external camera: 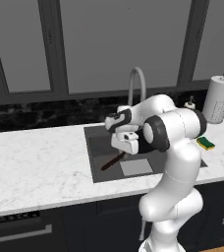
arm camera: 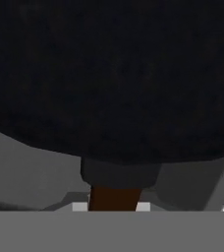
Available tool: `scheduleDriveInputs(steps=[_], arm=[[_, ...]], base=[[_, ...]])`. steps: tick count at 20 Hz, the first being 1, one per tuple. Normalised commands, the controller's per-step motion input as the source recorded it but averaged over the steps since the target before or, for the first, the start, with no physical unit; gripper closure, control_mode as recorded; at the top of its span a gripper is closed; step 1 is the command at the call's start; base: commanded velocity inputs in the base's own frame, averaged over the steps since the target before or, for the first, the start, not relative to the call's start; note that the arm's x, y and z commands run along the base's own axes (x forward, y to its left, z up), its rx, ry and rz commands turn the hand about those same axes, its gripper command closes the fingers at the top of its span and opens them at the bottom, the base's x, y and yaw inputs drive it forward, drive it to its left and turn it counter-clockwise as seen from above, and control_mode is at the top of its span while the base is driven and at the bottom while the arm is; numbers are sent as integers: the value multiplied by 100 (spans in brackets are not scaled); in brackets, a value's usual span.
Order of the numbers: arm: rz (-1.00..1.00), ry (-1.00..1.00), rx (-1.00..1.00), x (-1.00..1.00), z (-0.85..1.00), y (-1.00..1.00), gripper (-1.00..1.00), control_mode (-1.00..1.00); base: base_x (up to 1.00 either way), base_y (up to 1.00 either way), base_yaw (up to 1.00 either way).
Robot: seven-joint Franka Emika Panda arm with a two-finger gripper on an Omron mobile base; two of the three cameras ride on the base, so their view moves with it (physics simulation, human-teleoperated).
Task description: Pick the pan and sponge and place them into the sink. Then turn on the water.
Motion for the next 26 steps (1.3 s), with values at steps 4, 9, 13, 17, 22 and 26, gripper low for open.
scheduleDriveInputs(steps=[4,9,13,17,22,26], arm=[[-2,0,-7,16,-39,-15,100,-100],[-2,0,-3,14,-43,-5,100,-100],[-5,0,0,14,-47,-1,100,-100],[-5,-1,-1,14,-47,0,100,-100],[-5,-4,-3,13,-51,0,100,-100],[-5,-3,-3,16,-53,0,100,-100]], base=[[0,0,0],[0,0,0],[0,0,0],[0,0,0],[0,0,0],[0,0,0]])
